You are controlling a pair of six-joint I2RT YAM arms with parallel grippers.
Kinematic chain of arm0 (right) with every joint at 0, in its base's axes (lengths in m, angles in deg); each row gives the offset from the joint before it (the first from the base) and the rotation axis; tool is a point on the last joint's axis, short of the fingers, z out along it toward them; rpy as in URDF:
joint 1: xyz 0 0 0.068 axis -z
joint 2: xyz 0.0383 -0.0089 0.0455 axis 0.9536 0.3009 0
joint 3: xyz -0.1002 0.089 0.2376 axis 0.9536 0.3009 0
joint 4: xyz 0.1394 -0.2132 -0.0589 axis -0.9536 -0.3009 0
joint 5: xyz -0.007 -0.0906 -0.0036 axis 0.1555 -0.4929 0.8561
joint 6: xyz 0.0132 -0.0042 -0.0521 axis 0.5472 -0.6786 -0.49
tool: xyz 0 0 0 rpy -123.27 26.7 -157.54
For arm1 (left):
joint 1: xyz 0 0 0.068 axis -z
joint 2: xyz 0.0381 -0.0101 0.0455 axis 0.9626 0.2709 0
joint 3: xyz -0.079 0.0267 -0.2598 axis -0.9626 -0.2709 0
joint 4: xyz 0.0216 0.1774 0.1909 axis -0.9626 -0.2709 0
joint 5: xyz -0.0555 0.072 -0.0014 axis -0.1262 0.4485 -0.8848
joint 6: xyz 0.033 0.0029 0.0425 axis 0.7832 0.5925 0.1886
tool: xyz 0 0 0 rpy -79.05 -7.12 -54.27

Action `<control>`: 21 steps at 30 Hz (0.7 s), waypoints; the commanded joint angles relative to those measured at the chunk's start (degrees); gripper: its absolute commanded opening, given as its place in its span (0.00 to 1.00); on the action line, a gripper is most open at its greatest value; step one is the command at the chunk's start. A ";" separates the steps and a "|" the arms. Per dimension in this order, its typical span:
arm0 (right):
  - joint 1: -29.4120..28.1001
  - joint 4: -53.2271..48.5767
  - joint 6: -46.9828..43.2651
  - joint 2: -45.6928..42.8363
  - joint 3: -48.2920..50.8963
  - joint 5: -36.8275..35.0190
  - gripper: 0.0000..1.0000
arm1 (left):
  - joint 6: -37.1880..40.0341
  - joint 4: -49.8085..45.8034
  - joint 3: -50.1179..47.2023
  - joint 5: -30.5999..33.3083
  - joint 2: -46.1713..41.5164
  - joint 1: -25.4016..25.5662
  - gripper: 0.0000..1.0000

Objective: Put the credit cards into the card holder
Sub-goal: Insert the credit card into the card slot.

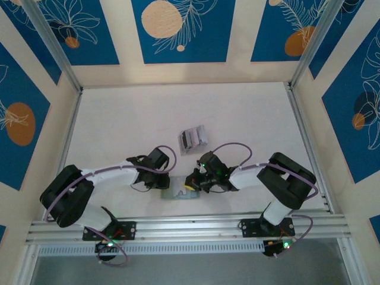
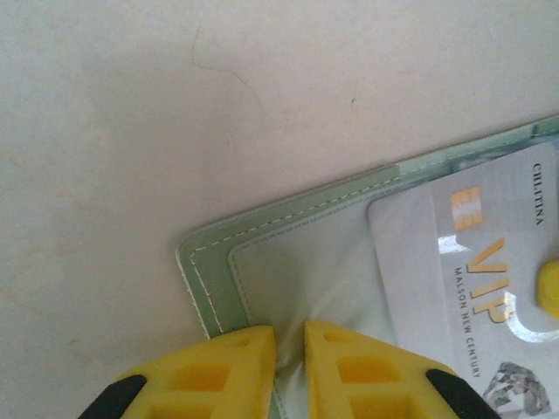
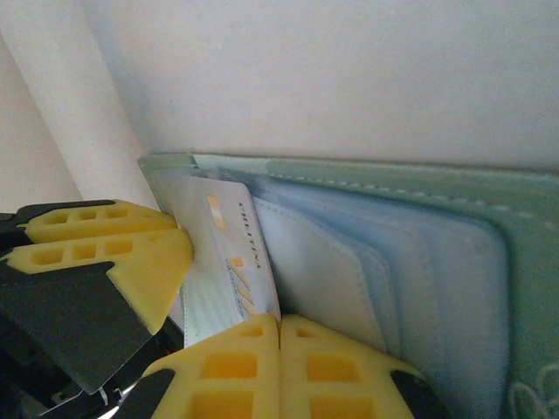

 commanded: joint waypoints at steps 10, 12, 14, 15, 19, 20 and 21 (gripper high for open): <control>-4.91 -10.68 -0.86 3.63 -3.85 -6.12 0.00 | -2.36 -0.56 -3.98 -0.25 4.98 3.39 0.17; -4.92 -13.85 -3.58 3.64 -5.80 -5.40 0.00 | -2.63 -0.70 -3.96 -0.25 4.69 3.50 0.17; -5.03 -16.81 -5.73 3.62 -7.59 -4.99 0.02 | -2.87 -0.60 -4.07 -0.30 4.22 3.47 0.17; -5.13 -17.87 -6.70 3.65 -8.47 -4.74 0.03 | -2.92 -0.74 -4.05 -0.40 4.06 3.48 0.17; -5.14 -22.03 -10.24 3.79 -11.28 -3.70 0.06 | -3.48 -1.04 -3.55 -1.32 3.14 3.48 0.18; -5.17 -22.42 -10.82 4.22 -12.01 -3.01 0.07 | -3.61 -0.90 -3.54 -1.71 2.85 3.49 0.18; -5.15 -22.71 -11.51 4.75 -12.69 -2.35 0.07 | -3.69 -0.78 -3.30 -2.27 2.48 3.49 0.19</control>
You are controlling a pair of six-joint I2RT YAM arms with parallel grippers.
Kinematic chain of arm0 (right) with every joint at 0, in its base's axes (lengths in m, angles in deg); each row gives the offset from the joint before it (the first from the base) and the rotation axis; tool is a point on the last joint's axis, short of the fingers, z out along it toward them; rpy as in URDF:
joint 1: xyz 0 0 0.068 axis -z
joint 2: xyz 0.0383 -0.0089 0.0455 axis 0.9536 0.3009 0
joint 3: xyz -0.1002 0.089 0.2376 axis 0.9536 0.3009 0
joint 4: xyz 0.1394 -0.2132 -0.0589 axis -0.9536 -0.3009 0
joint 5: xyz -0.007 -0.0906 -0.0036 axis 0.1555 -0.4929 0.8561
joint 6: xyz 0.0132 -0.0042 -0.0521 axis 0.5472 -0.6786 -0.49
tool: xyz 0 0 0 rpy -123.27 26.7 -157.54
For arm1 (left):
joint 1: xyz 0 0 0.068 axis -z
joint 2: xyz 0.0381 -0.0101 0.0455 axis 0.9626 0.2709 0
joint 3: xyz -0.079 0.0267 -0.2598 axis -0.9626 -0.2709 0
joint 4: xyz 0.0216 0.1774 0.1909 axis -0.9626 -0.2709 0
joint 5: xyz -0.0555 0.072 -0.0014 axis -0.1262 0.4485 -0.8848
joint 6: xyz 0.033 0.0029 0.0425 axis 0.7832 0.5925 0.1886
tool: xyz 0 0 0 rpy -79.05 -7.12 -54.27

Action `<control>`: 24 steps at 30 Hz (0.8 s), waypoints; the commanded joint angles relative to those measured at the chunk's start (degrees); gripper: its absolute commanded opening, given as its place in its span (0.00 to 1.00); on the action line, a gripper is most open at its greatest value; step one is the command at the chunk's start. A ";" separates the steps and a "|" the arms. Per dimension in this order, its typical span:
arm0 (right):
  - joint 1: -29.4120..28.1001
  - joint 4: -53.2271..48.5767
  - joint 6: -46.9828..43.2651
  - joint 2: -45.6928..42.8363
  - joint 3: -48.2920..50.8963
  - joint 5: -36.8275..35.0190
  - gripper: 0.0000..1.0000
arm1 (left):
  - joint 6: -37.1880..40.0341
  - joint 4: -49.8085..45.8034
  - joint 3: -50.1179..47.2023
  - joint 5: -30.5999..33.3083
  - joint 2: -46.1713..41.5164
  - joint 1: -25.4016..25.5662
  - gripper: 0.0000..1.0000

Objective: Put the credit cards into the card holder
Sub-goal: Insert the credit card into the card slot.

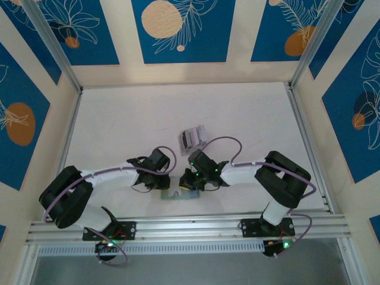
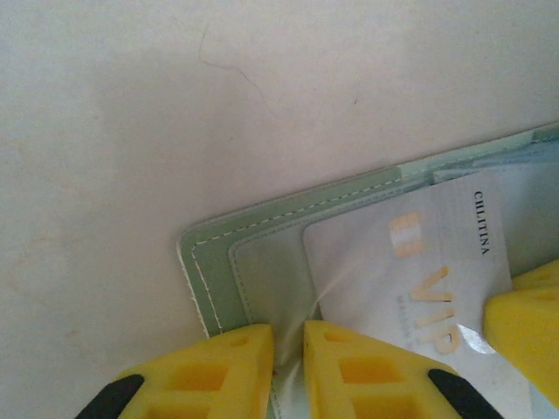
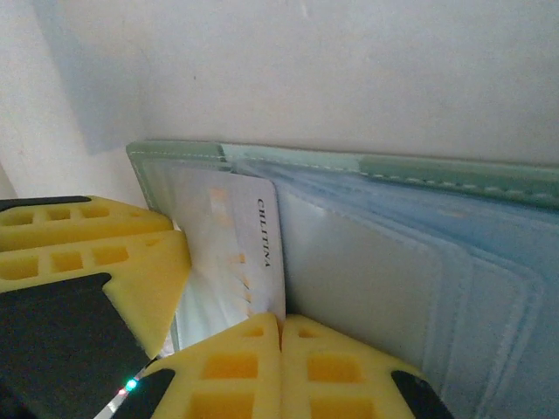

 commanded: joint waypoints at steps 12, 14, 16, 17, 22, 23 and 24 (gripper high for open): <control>1.74 -12.51 -8.11 3.48 -3.18 4.03 0.10 | -3.18 -4.20 -3.72 -10.91 -9.38 -3.58 0.30; 1.74 -13.64 -8.79 3.68 -3.79 4.03 0.10 | -3.37 -4.92 -4.48 -10.88 -10.82 -4.52 0.27; 1.81 -14.27 -9.41 3.81 -4.48 4.24 0.10 | -3.48 -5.80 -5.28 -10.20 -11.63 -4.91 0.22; 1.78 -14.61 -9.68 3.99 -4.71 4.37 0.10 | -3.52 -5.81 -5.69 -10.00 -11.98 -5.04 0.20; 1.22 -16.03 -10.57 4.52 -6.08 4.32 0.07 | -2.85 -3.57 -7.60 -10.33 -9.93 -5.08 0.07; 1.08 -16.31 -10.75 4.55 -6.36 4.29 0.07 | -2.80 -2.66 -7.85 -10.73 -9.14 -5.03 0.05; 0.91 -16.62 -10.94 4.67 -6.69 4.21 0.06 | -2.77 -1.51 -8.20 -11.25 -8.20 -4.92 0.04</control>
